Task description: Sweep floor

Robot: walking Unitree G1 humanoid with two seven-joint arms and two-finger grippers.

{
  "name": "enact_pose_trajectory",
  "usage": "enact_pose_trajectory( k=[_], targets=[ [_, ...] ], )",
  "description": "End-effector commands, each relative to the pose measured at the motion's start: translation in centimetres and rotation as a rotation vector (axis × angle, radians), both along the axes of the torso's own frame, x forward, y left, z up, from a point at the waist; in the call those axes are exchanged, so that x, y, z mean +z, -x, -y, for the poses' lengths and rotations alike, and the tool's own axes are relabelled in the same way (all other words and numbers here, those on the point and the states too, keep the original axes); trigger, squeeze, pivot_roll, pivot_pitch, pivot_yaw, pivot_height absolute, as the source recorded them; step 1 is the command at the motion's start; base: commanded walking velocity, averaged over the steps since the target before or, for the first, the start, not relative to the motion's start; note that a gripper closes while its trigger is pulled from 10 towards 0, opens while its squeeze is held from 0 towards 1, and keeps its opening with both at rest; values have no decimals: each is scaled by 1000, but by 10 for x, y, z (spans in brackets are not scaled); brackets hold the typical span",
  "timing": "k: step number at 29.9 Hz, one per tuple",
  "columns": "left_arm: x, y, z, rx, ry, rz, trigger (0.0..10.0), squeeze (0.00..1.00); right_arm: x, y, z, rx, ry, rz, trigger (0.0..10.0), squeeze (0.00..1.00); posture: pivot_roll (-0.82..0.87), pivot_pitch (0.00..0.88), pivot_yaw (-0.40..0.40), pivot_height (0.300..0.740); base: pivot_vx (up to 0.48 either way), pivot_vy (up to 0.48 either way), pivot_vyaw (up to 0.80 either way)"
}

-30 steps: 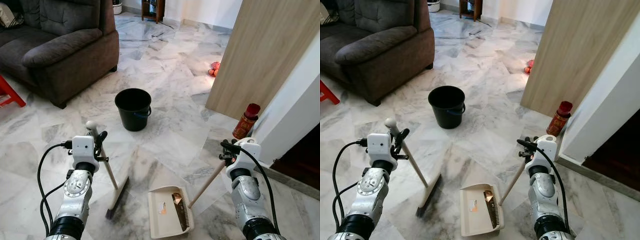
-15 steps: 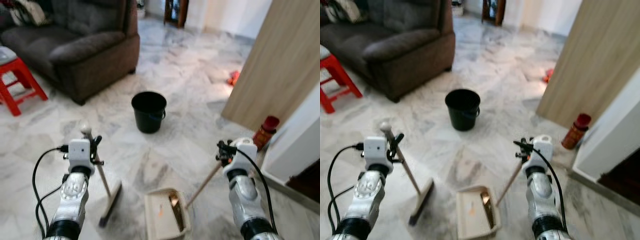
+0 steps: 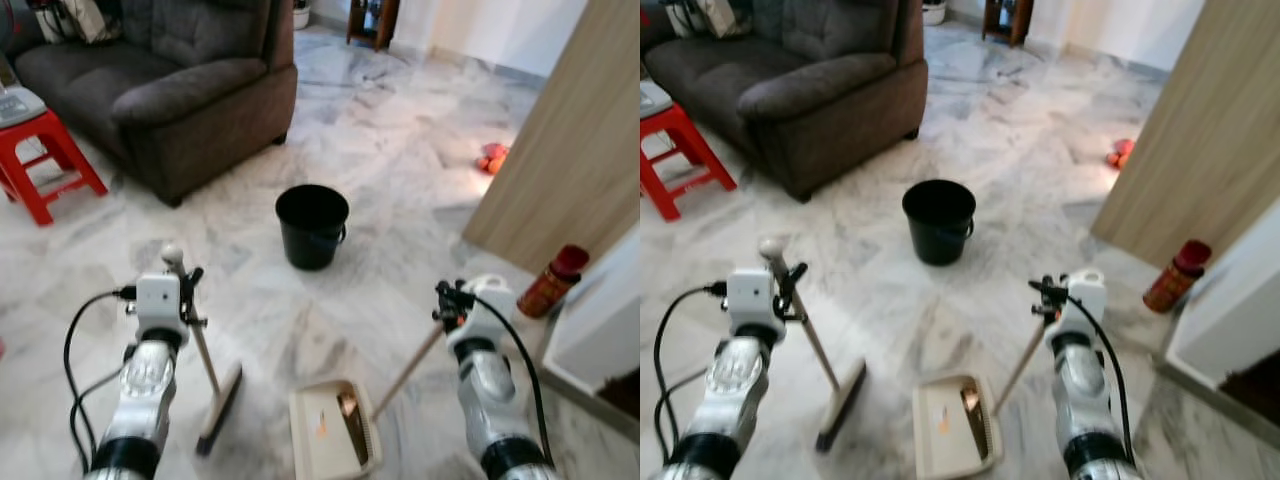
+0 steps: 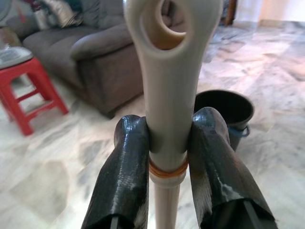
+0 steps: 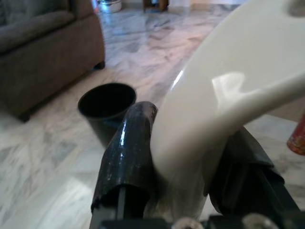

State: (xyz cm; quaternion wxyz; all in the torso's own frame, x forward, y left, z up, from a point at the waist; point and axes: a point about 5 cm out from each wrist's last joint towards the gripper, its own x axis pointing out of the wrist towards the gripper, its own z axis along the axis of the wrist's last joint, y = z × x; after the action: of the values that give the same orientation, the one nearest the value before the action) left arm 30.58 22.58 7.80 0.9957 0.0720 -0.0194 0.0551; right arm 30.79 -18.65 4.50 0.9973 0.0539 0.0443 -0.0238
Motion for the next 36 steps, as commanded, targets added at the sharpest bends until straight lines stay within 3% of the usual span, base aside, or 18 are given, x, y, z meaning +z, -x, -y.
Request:
enact_pose_trajectory(
  k=[1, 18, 36],
  targets=[
    [6, -5, 8, -16, 4, 25, 10000, 0, 6, -2, 10, -29, 6, 31, 10000, 0, -5, 0, -53, 740, 352, 0, 0],
    [6, -4, 8, -11, 7, 25, 10000, 0, 8, -3, 7, -3, 30, 32, 10000, 0, -1, 0, -58, 740, 352, 0, 0],
    [8, -6, 8, -11, 6, 25, 10000, 0, 7, -3, 0, 43, 23, 35, 10000, 0, 1, 0, -57, 740, 351, 0, 370]
  ],
)
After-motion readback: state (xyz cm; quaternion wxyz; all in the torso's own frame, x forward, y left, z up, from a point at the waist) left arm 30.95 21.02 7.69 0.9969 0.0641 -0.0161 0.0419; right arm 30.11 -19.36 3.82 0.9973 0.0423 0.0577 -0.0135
